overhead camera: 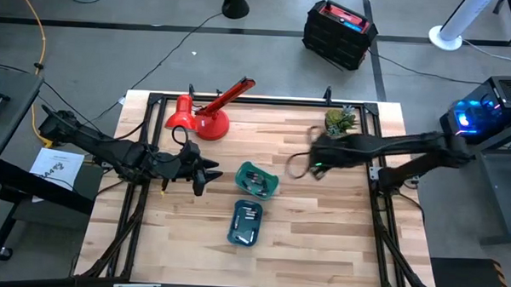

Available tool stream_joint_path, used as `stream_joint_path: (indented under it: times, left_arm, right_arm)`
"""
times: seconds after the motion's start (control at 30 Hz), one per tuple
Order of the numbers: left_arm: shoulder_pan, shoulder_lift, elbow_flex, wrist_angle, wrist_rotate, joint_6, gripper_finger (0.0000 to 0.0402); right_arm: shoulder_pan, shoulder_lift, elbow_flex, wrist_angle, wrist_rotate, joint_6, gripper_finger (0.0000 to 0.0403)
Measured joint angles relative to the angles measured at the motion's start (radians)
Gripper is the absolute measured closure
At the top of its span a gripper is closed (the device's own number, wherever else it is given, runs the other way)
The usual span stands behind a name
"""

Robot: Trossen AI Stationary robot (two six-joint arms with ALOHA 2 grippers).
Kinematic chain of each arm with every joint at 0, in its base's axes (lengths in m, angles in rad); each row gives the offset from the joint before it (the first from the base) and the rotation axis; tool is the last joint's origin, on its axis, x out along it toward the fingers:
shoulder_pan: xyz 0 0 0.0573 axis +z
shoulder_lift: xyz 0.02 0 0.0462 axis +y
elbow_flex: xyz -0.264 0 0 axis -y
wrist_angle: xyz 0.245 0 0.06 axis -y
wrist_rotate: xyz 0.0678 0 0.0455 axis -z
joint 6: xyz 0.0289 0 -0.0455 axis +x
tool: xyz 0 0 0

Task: Sort batteries
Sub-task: Put the black battery into the light blue bin

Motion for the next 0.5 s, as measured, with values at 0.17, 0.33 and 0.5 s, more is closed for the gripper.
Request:
stream_joint_path:
  times: [0.17, 0.33, 0.5]
  left_arm:
    - [0.000, 0.000, 0.000, 0.001, -0.001, -0.001, 0.0204]
    - [0.014, 0.000, 0.000, 0.001, -0.001, -0.022, 0.0204]
    - [0.027, 0.000, 0.000, 0.008, 0.000, -0.036, 0.0204]
  right_arm:
    - [-0.134, -0.255, -0.303, 0.057, -0.104, 0.176, 0.0206]
    - [-0.318, -0.307, -0.469, 0.260, -0.143, 0.171, 0.0206]
    - [-0.464, -0.204, -0.505, 0.406, -0.205, -0.035, 0.0206]
